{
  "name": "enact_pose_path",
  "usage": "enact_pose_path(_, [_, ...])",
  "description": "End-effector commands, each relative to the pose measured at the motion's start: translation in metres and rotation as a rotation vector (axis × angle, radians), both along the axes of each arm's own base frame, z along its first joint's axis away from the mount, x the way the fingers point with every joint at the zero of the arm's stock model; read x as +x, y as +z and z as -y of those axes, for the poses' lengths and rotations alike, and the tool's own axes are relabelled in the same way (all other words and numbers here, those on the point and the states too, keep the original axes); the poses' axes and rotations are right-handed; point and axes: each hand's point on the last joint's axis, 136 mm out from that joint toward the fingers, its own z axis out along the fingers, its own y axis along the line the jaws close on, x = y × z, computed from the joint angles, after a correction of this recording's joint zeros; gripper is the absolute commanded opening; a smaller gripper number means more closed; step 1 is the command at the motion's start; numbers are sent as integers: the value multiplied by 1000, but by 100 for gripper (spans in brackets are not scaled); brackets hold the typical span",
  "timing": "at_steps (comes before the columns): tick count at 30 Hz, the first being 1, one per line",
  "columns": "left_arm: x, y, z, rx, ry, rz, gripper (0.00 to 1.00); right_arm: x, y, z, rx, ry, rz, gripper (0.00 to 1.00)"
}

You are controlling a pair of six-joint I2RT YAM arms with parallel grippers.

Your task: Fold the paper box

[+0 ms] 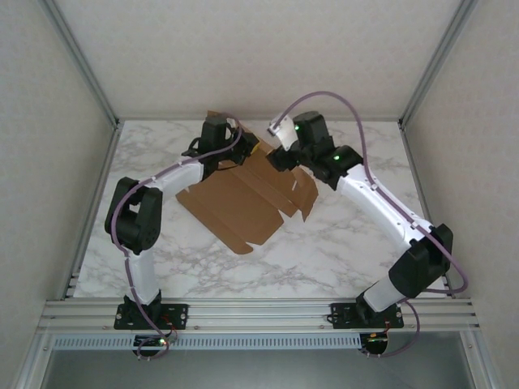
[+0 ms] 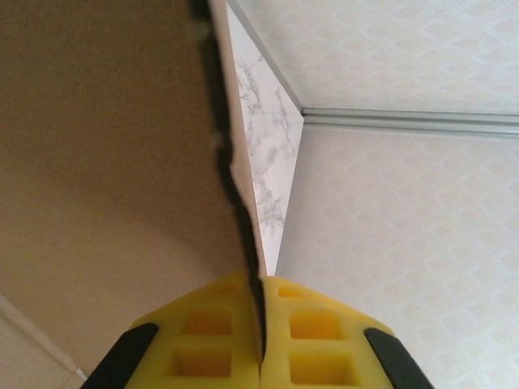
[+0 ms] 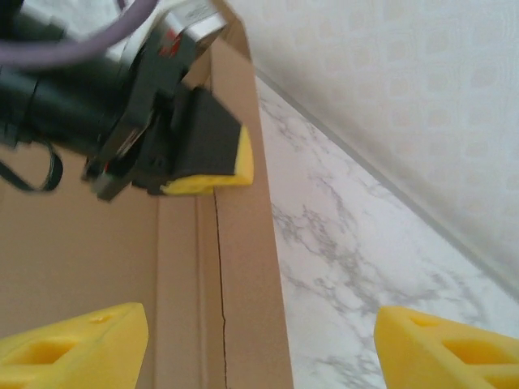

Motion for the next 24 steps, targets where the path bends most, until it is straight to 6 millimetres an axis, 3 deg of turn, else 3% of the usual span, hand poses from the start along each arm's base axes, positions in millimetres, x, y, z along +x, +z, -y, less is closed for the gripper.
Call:
enact_pose_path(1, [-4, 41, 6, -75, -16, 126, 0, 8, -4, 10, 229, -73, -221, 73])
enact_pose_path(6, [-1, 44, 7, -86, -17, 190, 0, 32, -30, 20, 328, -130, -427, 74])
enact_pose_path(15, [-8, 45, 16, -137, -83, 298, 0, 48, -80, 5, 385, -36, -703, 80])
enact_pose_path(24, [-7, 12, 27, -147, -162, 289, 0, 51, -104, -1, 467, 23, -846, 78])
